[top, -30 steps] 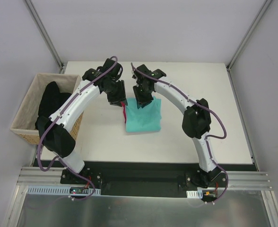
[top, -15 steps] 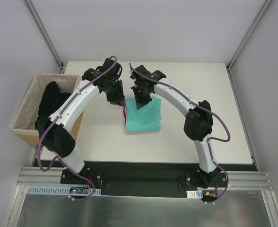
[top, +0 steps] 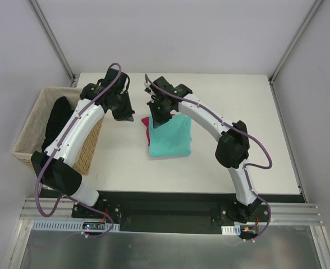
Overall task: Fold and stack the t-shirts
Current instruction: Put the neatly folded tshirt into the corner of the board with both arms
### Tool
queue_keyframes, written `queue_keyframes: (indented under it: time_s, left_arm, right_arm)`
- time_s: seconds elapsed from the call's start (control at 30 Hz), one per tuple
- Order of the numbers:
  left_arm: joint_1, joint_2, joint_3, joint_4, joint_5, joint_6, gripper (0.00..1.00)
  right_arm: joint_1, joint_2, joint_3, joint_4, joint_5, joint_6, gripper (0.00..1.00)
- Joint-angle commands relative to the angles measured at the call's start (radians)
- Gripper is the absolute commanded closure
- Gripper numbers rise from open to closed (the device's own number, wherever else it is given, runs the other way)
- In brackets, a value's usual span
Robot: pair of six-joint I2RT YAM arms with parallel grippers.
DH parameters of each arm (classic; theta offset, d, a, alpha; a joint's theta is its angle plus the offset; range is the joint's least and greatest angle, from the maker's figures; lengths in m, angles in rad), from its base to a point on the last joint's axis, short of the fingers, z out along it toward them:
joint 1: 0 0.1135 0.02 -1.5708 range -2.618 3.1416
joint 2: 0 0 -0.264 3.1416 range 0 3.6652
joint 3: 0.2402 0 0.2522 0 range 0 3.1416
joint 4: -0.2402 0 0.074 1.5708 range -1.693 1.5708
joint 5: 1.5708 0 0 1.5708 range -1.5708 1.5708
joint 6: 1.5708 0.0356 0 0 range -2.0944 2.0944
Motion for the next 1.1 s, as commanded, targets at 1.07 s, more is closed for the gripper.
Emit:
queue_keyframes:
  time_s: [1.07]
  left_arm:
    - [0.148,-0.163,-0.117,-0.068,-0.019,0.025,1.00]
  right_arm:
    - [0.095,0.301,0.134,0.072,-0.211,0.003,0.99]
